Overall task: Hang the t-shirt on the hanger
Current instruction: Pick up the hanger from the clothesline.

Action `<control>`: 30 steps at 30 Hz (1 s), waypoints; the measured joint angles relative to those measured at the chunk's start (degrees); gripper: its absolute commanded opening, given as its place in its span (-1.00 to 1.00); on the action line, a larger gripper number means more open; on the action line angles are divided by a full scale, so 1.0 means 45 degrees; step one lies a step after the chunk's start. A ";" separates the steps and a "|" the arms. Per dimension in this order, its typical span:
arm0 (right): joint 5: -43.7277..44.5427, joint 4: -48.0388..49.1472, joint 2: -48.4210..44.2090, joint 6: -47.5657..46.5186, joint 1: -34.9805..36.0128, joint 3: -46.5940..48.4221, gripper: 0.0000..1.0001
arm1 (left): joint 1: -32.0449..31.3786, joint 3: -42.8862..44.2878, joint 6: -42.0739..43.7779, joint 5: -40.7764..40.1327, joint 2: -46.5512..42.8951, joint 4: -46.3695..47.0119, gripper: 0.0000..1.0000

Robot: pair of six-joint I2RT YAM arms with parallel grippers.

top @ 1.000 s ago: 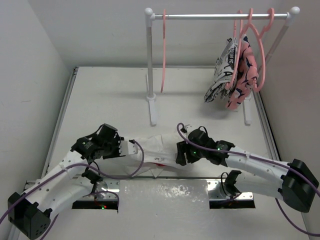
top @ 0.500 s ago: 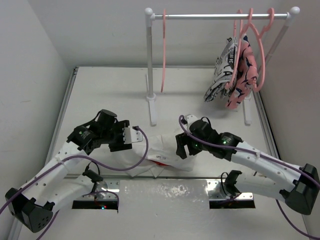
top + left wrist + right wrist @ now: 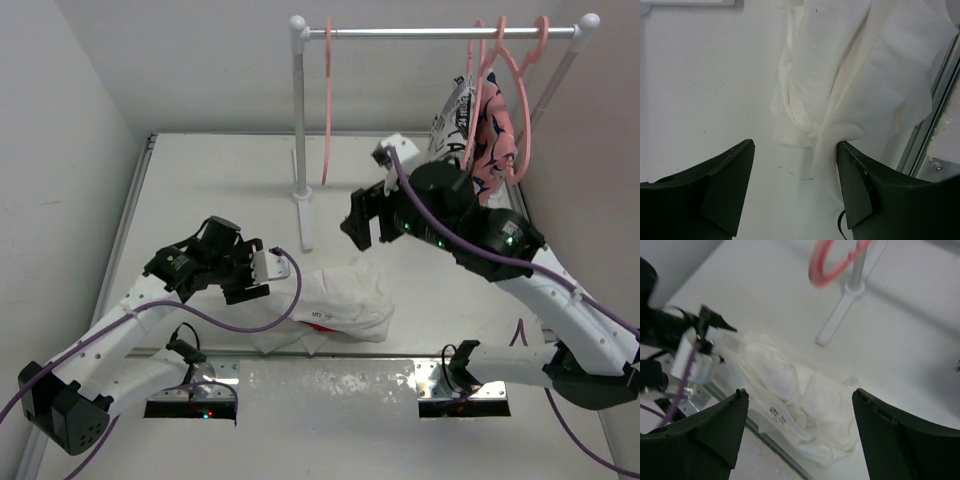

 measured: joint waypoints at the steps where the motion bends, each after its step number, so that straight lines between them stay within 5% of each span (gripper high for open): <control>1: 0.0063 -0.0010 0.0393 -0.0170 0.0000 0.0850 0.63 | 0.0000 -0.0005 -0.0049 0.0000 0.0000 0.0019 0.27; 10: 0.1928 0.0151 0.6693 -0.1307 -0.0423 1.0278 0.56 | 0.0000 -0.0495 -0.0525 -0.0131 -0.0005 0.0520 0.27; 18: 0.2749 0.1515 0.9403 -0.1224 -0.2176 1.0030 0.51 | 0.0000 -0.0719 -0.0806 -0.0277 -0.0223 0.0947 0.27; 22: 0.2968 0.1860 1.0273 -0.1355 -0.2268 0.9947 0.19 | 0.0000 -0.0903 -0.0869 -0.0301 -0.0316 0.1054 0.27; 26: 0.3206 0.2152 1.0307 -0.1379 -0.2365 0.9578 -0.35 | 0.0000 -0.1059 -0.0952 -0.0345 -0.0340 0.1195 0.27; 30: 0.3444 0.2429 1.0234 -0.1302 -0.2599 0.9175 -0.62 | 0.0000 -0.1083 -0.0996 -0.0384 -0.0340 0.1282 0.27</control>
